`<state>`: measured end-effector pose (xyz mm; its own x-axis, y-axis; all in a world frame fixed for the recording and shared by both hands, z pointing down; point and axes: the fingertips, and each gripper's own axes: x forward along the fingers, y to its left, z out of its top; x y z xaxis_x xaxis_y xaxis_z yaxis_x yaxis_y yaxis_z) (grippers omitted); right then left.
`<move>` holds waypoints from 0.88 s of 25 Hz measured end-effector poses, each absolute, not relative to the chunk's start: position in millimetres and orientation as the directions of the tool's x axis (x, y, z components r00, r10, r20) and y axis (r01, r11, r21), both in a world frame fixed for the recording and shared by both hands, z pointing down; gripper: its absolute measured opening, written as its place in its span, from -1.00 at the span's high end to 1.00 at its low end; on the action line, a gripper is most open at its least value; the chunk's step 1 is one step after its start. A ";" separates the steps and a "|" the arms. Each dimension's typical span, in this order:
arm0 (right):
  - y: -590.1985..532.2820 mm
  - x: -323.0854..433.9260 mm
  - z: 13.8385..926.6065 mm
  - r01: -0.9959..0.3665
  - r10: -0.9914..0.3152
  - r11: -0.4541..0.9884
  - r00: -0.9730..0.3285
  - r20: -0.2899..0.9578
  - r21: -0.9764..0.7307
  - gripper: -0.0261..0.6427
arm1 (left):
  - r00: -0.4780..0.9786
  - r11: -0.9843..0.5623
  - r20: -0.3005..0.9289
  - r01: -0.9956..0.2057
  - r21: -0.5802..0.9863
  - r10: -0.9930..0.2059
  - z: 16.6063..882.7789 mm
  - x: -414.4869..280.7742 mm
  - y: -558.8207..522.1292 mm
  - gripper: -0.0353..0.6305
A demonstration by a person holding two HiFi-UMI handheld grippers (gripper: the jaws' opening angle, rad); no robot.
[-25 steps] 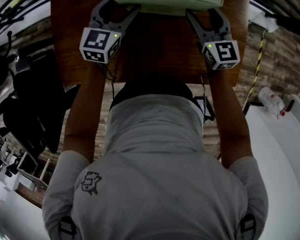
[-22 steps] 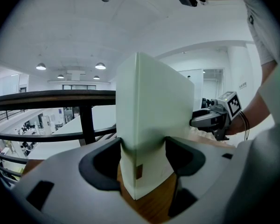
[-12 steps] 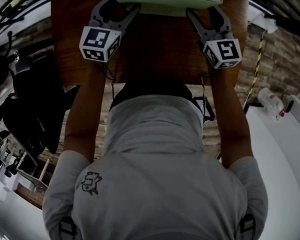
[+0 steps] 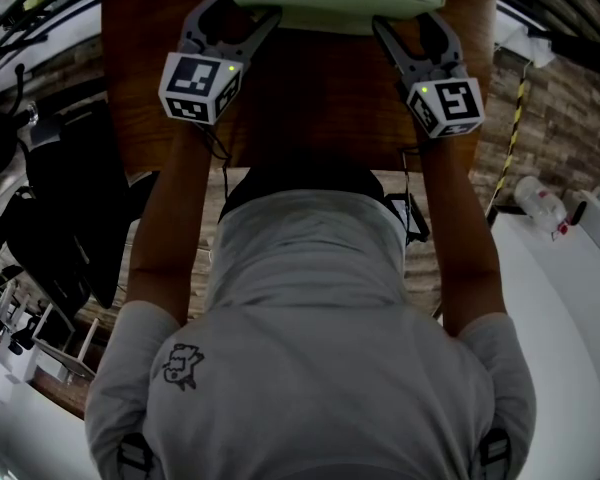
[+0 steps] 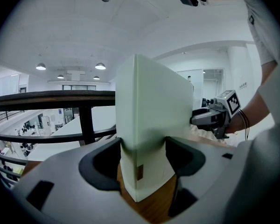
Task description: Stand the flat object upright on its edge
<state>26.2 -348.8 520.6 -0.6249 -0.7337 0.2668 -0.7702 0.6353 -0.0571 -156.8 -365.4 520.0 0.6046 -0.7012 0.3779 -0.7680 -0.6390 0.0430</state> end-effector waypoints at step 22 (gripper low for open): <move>-337.3 25.7 516.8 -0.773 -0.742 0.632 -0.622 0.251 -0.047 0.16 | 0.605 -0.647 0.375 -0.762 0.018 -0.702 519.4 -160.5 -355.8 -0.06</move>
